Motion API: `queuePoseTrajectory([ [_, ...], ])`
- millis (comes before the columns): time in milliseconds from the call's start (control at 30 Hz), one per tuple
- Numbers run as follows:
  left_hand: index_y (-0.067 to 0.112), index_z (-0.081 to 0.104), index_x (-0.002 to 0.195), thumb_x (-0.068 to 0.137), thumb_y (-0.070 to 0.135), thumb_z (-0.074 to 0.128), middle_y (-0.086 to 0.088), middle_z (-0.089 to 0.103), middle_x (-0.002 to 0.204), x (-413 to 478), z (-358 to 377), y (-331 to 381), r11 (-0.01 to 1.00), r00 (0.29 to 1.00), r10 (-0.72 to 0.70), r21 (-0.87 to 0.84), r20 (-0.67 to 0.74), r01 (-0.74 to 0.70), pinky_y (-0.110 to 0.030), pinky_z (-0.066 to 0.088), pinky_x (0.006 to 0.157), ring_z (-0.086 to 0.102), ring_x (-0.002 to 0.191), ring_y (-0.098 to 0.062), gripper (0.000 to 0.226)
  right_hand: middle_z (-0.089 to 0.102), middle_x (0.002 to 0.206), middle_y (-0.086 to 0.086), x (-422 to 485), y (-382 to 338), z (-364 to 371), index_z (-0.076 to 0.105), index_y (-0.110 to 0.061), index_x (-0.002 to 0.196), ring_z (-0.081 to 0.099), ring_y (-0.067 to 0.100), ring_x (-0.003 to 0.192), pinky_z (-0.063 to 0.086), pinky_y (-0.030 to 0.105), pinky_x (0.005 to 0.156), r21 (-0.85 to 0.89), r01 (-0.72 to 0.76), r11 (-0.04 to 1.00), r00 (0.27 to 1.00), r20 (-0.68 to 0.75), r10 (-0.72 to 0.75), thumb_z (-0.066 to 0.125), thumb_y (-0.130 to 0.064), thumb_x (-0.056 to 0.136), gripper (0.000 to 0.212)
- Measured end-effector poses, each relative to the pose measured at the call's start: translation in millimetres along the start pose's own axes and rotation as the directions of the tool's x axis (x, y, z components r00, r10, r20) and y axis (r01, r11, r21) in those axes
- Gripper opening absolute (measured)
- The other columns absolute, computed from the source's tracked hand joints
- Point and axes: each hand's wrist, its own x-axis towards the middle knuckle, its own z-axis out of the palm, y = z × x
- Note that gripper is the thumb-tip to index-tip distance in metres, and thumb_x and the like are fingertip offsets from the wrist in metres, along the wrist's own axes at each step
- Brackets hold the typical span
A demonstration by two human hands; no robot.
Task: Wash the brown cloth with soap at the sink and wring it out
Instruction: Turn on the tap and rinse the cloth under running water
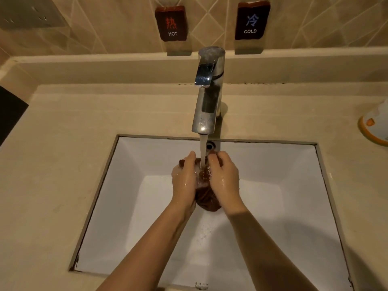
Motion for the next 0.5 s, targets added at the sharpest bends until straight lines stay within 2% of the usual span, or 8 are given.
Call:
queuePoseTrajectory([
  [67, 0.007, 0.07, 0.091, 0.094, 0.047, 0.047, -0.012, 0.073, 0.09, 1, -5, 0, 1.0, 0.999, 0.009, 0.014, 0.031, -0.01, -0.034, 0.056, 0.077, 0.069, 0.086, -0.023, 0.046, 0.058, 0.089, -0.002, 2, 8, 0, 0.054, -0.019, 0.096, 0.056, 0.01, 0.084, 0.042, 0.021, 0.075, 0.057, -0.01, 0.998, 0.999, 0.04, 0.007, 0.04, -0.029, 0.098, 0.017],
  [167, 0.009, 0.071, 0.106, 0.092, 0.063, 0.033, -0.013, 0.074, 0.099, 8, -5, 5, 0.998, 0.996, -0.062, 0.006, 0.067, 0.062, -0.034, 0.055, 0.078, 0.07, 0.093, -0.024, 0.067, 0.054, 0.117, 0.0, 0, 9, -8, 0.048, -0.024, 0.117, 0.053, 0.016, 0.107, 0.046, 0.026, 0.092, 0.065, -0.017, 0.998, 0.991, 0.136, 0.008, 0.041, -0.027, 0.097, 0.021],
  [200, 0.008, 0.068, 0.111, 0.09, 0.066, 0.033, -0.015, 0.073, 0.103, 14, -5, 8, 0.996, 0.993, -0.086, -0.01, 0.077, 0.087, -0.035, 0.054, 0.077, 0.069, 0.095, -0.025, 0.071, 0.047, 0.122, -0.001, -5, 9, -11, 0.045, -0.023, 0.123, 0.052, 0.013, 0.108, 0.047, 0.02, 0.089, 0.053, 0.0, 0.999, 0.981, 0.193, -0.01, 0.043, -0.024, 0.096, 0.026],
  [267, 0.005, 0.062, 0.117, 0.088, 0.065, 0.042, -0.018, 0.069, 0.107, 23, -5, 12, 0.994, 0.992, -0.106, 0.006, 0.066, 0.106, -0.037, 0.054, 0.078, 0.067, 0.096, -0.028, 0.069, 0.036, 0.12, -0.005, -22, 6, -10, 0.044, -0.019, 0.122, 0.05, 0.007, 0.1, 0.047, 0.007, 0.073, 0.021, 0.081, 0.997, 0.96, 0.267, -0.083, 0.05, -0.015, 0.093, 0.03],
  [333, 0.006, 0.063, 0.103, 0.09, 0.055, 0.048, -0.013, 0.067, 0.091, 23, -6, 9, 0.992, 0.991, -0.123, 0.025, 0.046, 0.122, -0.037, 0.053, 0.079, 0.065, 0.083, -0.024, 0.053, 0.037, 0.112, -0.007, -37, 0, 0, 0.052, -0.019, 0.107, 0.051, 0.007, 0.094, 0.047, 0.009, 0.072, -0.029, 0.237, 0.971, 0.947, 0.228, -0.225, 0.057, -0.014, 0.088, 0.021],
  [400, 0.013, 0.061, 0.081, 0.095, 0.041, 0.048, -0.005, 0.065, 0.069, 19, -8, 6, 0.985, 0.981, -0.17, -0.009, 0.096, 0.172, -0.029, 0.055, 0.065, 0.065, 0.061, -0.015, 0.034, 0.041, 0.104, -0.011, -34, -8, 8, 0.053, -0.024, 0.094, 0.053, 0.007, 0.088, 0.049, 0.016, 0.077, -0.121, 0.313, 0.942, 0.946, 0.126, -0.298, 0.062, -0.024, 0.085, 0.012],
  [467, 0.016, 0.064, 0.069, 0.095, 0.03, 0.052, -0.002, 0.065, 0.057, 15, -6, 5, 0.977, 0.973, -0.193, -0.066, 0.126, 0.202, -0.026, 0.054, 0.055, 0.064, 0.052, -0.013, 0.032, 0.045, 0.099, -0.01, -23, -10, 11, 0.05, -0.027, 0.088, 0.053, 0.007, 0.086, 0.049, 0.022, 0.078, -0.159, 0.264, 0.951, 0.964, 0.029, -0.263, 0.06, -0.034, 0.085, 0.013],
  [500, 0.016, 0.067, 0.066, 0.093, 0.029, 0.056, -0.002, 0.066, 0.057, 14, -4, 5, 0.985, 0.982, -0.154, -0.063, 0.11, 0.162, -0.028, 0.055, 0.06, 0.064, 0.056, -0.015, 0.031, 0.048, 0.098, -0.008, -15, -9, 11, 0.051, -0.027, 0.086, 0.055, 0.009, 0.087, 0.05, 0.025, 0.079, -0.117, 0.203, 0.972, 0.979, 0.0, -0.205, 0.058, -0.036, 0.085, 0.012],
])
